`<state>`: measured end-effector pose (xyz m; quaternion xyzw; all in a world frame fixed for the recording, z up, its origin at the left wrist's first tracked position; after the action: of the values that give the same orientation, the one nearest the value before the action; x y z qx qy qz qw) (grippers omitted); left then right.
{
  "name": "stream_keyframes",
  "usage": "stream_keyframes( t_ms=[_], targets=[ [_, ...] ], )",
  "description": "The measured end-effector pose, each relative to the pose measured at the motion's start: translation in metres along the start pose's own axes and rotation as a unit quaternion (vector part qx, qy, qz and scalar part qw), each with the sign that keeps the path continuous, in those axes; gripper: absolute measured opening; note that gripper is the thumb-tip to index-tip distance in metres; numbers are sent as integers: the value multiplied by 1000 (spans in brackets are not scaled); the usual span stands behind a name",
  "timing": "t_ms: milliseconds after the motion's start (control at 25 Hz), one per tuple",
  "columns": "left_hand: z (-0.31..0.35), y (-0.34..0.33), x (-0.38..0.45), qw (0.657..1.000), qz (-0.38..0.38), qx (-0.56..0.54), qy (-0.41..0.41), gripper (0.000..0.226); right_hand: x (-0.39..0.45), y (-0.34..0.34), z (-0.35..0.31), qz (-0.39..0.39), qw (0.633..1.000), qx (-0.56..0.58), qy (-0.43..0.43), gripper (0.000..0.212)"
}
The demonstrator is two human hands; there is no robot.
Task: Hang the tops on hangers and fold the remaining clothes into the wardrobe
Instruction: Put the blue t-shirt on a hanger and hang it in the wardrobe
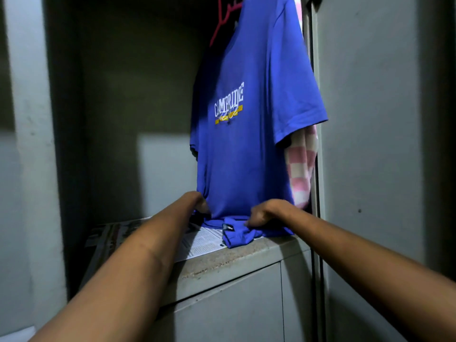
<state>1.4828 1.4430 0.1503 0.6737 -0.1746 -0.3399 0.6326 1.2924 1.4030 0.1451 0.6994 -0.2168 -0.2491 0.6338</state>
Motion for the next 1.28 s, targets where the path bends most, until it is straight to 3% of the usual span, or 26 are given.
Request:
stream_keyframes(
  t_ms=[160,240,280,360,480,600,680,800,960,1080,1280],
  targets=[
    [2,-4,-9,1000,-8,13,22,36,-8,-8,-6,-22,992,110,63,64],
    [4,-6,-21,1000,-13,-3,1,35,-16,-8,-3,-30,999,33,20,65],
    [5,-4,-27,999,14,-36,-8,31,-21,-5,-2,0,1000,12,1,65],
    [5,2,-40,985,120,-105,-63,34,-30,1,-5,58,995,82,10,63],
    [-2,5,-57,906,229,-336,-115,47,-54,9,-22,135,966,213,53,55],
    [-6,-6,-87,831,212,-493,-146,49,-81,10,-32,205,928,305,60,36],
    [-8,-19,-108,801,190,-545,-155,48,-105,1,-36,236,902,358,51,33],
    [-4,-45,-142,800,171,-550,-169,48,-140,-22,-40,269,869,415,30,41],
    [18,-69,-200,758,181,-581,-236,36,-189,-58,-40,292,812,505,14,35],
    [37,-104,-242,761,171,-559,-282,37,-241,-88,-42,282,800,529,0,20],
    [59,-203,-299,747,71,-578,-321,37,-308,-145,-39,218,804,552,-41,42]
  ],
)
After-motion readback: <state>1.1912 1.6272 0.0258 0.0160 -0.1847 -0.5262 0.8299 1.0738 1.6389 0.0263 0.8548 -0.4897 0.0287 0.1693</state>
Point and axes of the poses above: each hand's wrist, its own x-axis towards the middle knuckle, its own y-axis out of the back of the hand, z = x × y, the point moved 3 cm from there along x, towards the middle knuckle, and after that the axes turned 1 degree about -x, right-handed, at the moved point
